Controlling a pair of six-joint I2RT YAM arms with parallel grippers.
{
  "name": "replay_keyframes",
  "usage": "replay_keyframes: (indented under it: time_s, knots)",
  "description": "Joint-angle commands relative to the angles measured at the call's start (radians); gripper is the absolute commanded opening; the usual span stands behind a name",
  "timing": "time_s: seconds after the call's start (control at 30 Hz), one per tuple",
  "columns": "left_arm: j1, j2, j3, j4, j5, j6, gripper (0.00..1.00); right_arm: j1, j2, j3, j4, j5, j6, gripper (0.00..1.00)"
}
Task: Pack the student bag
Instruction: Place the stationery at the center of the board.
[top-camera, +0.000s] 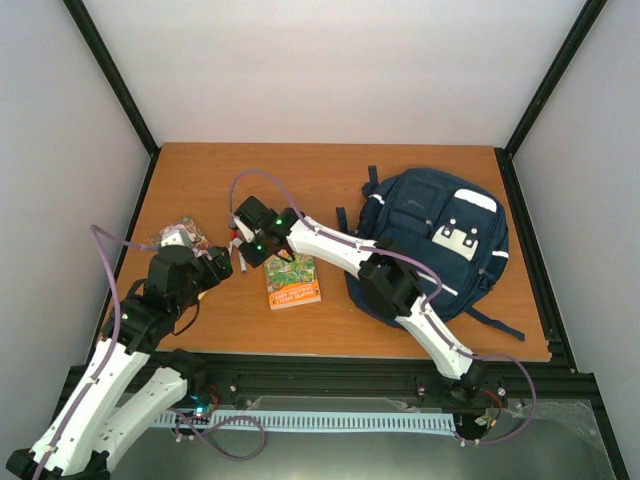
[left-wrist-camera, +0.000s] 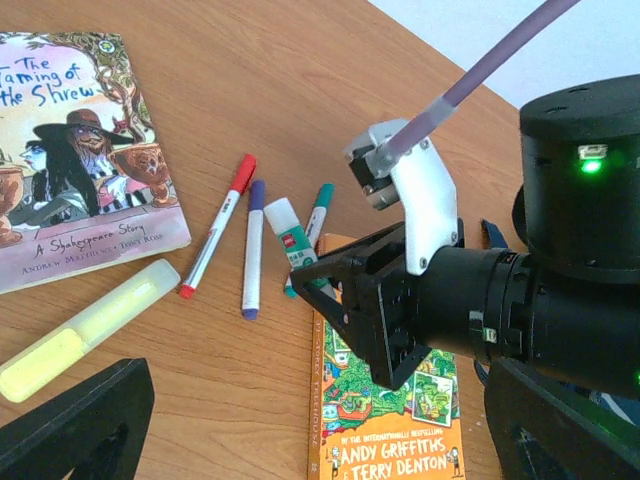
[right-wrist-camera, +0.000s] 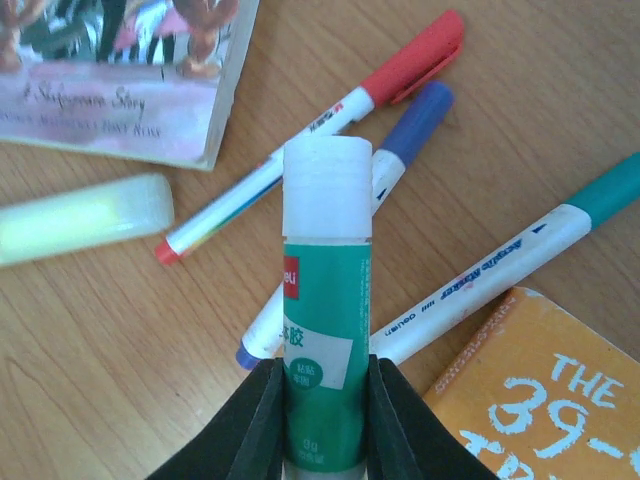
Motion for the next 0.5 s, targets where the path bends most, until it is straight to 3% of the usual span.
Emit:
replay_keyframes:
  time_s: [0.0,0.23,0.47]
  knots:
    - [0.002,0.001,0.001,0.024,0.014,-0.019,0.93,-0.004,-0.027,-0.013,0.035,0.023,0.135,0.2]
    - [0.002,-0.005,0.002,0.017,0.01,-0.02,0.93,-0.003,0.003,-0.024,0.034,0.078,0.278,0.14]
    - [0.002,-0.003,-0.008,0.019,0.012,-0.023,0.93,-0.004,0.033,0.006,0.042,0.017,0.298,0.28]
